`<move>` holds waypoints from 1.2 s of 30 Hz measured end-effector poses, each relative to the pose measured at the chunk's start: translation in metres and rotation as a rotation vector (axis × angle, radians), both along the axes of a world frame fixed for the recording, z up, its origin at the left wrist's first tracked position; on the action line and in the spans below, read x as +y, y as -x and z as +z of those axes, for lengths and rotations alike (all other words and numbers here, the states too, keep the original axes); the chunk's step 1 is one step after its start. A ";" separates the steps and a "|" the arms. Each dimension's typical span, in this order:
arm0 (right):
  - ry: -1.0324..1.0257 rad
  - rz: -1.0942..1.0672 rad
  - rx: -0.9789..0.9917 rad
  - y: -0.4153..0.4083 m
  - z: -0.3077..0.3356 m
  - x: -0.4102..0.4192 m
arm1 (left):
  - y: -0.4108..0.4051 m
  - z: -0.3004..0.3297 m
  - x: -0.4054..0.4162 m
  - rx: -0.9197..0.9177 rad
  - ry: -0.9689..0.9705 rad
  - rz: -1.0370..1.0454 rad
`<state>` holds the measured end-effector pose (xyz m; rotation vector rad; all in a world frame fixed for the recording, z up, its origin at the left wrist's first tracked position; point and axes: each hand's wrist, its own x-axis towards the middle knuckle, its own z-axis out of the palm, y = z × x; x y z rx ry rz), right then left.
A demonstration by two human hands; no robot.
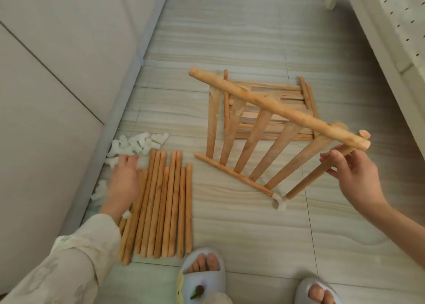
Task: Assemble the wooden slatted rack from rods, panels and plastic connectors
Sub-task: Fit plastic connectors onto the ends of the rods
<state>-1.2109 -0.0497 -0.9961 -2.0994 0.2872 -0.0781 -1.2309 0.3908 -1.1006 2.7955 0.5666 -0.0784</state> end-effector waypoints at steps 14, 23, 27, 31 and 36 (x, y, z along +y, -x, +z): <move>0.132 0.249 0.121 0.050 0.019 -0.012 | 0.053 0.198 -0.208 -0.520 0.358 -1.035; 0.170 0.526 0.189 0.065 0.030 -0.044 | 0.026 0.187 -0.287 -0.516 0.134 -1.155; 0.180 0.557 0.167 0.066 0.030 -0.044 | 0.013 0.181 -0.306 -0.619 0.053 -1.098; 0.164 0.517 0.172 0.055 0.033 -0.042 | -0.001 0.178 -0.321 -0.652 0.056 -1.052; 0.207 0.517 0.244 0.041 0.038 -0.050 | -0.008 0.176 -0.345 -0.671 0.016 -0.900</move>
